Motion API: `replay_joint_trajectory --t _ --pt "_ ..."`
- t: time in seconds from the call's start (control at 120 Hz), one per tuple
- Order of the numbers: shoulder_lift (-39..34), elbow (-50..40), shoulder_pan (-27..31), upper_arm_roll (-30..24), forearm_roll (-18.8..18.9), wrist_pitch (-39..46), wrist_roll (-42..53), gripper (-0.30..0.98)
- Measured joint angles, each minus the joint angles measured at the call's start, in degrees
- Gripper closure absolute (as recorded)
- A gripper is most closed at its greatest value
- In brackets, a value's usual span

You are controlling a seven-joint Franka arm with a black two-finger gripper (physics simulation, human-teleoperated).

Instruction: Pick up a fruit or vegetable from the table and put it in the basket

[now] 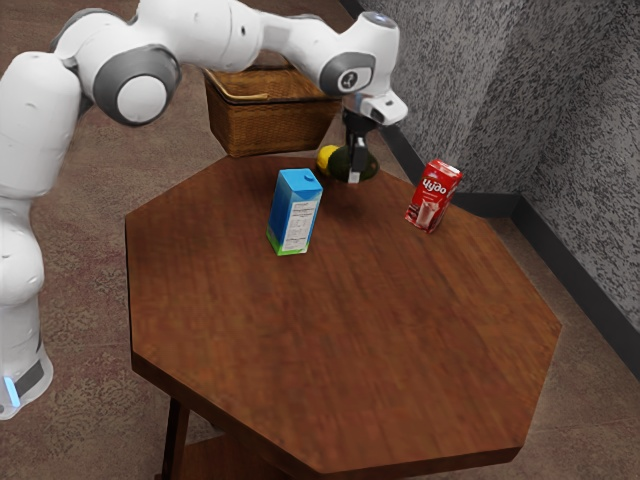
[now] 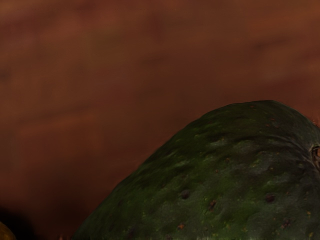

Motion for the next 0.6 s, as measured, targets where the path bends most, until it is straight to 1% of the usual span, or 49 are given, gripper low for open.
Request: replay_joint_trajectory --t 0.067,0.117,0.2,0.275,0.358,0.442,0.508,0.6 --pt "-4.34 0.02 -0.02 0.07 0.71 -1.17 -0.44 0.53" --pt "-7.9 0.26 0.01 0.88 1.18 -2.69 -0.77 0.51" --pt "-11.6 0.61 0.08 4.44 1.44 -5.13 -1.16 0.55" --pt "-12.89 1.52 0.46 8.71 1.06 -7.08 -1.33 0.48" --pt "-13.42 3.75 1.44 11.25 0.4 -9.15 -1.33 0.42" --pt "-13.2 5.62 2.67 12.05 -0.8 -10.61 -1.19 0.36" --pt "-13.14 6.13 4.74 12.27 -1.53 -11.47 -1.02 0.31" --pt "-12.58 6.52 8.53 12.37 -2.17 -12.31 -0.78 0.31"
